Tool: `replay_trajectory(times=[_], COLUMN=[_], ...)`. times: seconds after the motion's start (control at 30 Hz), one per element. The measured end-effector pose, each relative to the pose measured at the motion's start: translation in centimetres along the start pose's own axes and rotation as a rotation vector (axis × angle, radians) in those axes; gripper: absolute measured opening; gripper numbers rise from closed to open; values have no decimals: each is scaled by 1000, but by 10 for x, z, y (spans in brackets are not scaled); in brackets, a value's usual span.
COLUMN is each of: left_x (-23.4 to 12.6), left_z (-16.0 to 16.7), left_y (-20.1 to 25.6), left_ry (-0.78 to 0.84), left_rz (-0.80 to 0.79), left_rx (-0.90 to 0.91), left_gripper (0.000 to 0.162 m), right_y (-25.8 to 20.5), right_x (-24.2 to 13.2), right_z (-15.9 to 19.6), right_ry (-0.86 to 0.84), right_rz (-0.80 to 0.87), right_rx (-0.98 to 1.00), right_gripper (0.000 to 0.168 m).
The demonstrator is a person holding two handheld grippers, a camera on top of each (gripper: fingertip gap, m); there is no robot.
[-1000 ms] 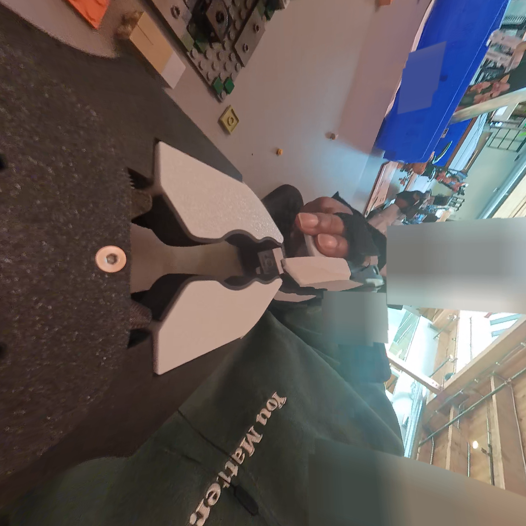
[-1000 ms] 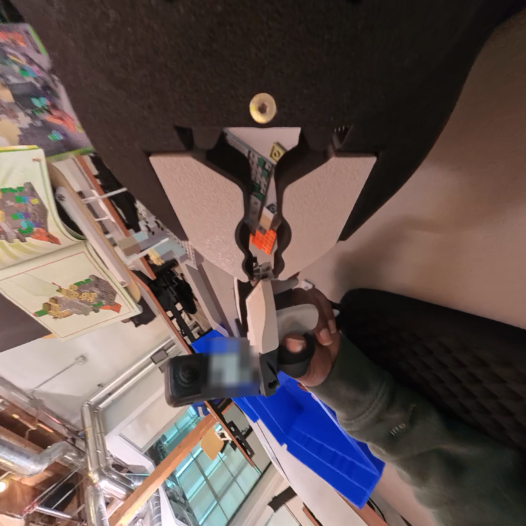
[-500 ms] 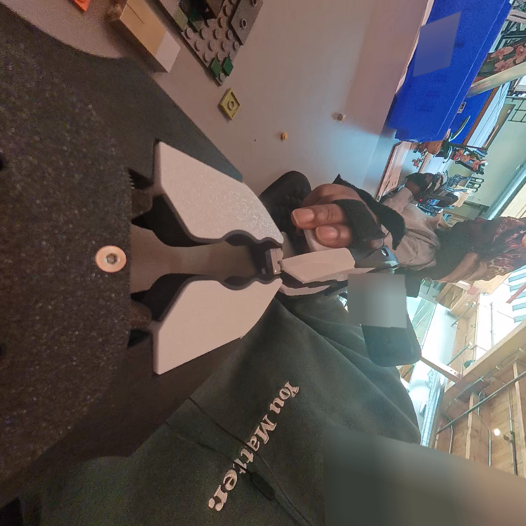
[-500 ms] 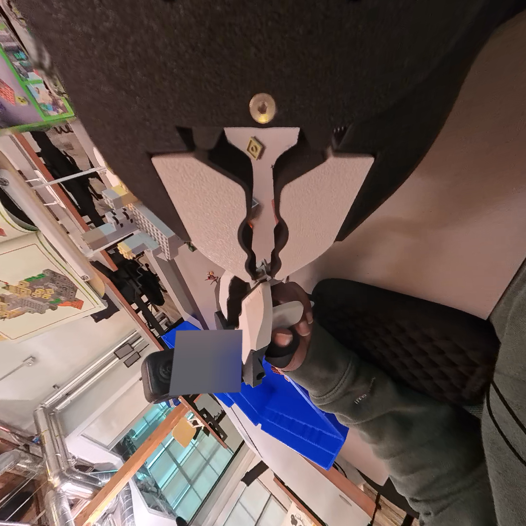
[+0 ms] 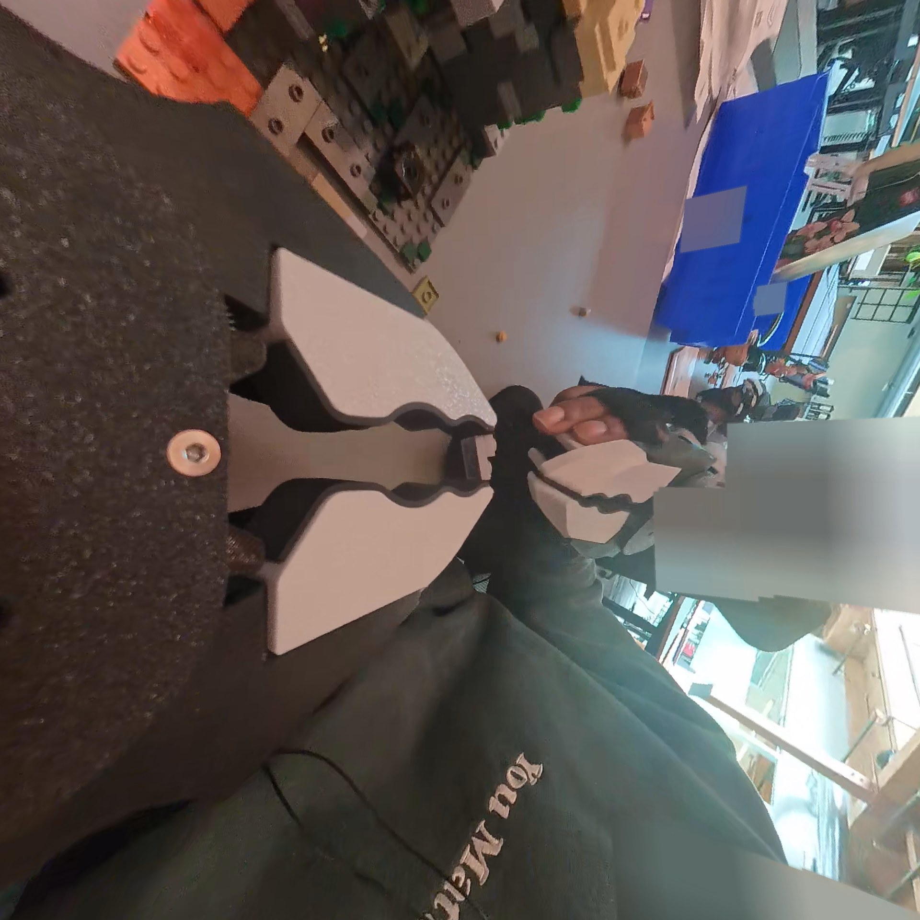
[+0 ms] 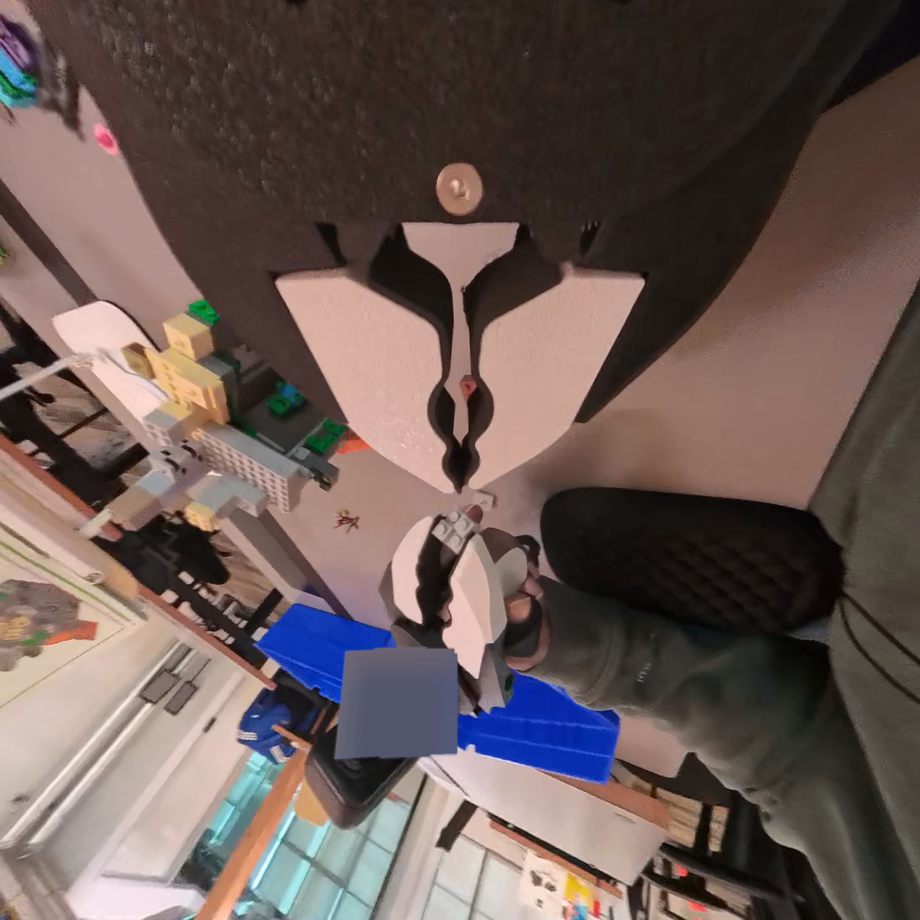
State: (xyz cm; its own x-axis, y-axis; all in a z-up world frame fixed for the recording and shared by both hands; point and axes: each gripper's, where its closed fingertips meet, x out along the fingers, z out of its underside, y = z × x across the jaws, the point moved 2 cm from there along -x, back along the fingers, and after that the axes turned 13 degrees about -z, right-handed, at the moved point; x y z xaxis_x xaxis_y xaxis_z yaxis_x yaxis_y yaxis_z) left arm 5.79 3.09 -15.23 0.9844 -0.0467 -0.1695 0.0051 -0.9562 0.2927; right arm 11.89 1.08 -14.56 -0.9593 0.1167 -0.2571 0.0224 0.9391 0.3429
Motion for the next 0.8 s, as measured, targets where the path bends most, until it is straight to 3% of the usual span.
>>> replay_trajectory(times=[0.13, 0.23, 0.6, 0.8], left_x=[8, 13, 17, 17], left_z=[5, 8, 17, 20], left_y=[3, 7, 12, 16], left_ry=[-32, -45, -108, -128], left_rz=[-11, 6, 64, 69], left_rx=[29, 27, -33, 22], left_gripper=[16, 16, 16, 17], right_y=[-2, -7, -19, -22], right_x=[11, 18, 27, 25], right_z=[2, 3, 9, 8], right_ry=[-50, -76, -169, -133], right_rz=[37, 37, -2, -94], right_rx=[-58, -109, -243, -92], right_gripper=[1, 11, 9, 8])
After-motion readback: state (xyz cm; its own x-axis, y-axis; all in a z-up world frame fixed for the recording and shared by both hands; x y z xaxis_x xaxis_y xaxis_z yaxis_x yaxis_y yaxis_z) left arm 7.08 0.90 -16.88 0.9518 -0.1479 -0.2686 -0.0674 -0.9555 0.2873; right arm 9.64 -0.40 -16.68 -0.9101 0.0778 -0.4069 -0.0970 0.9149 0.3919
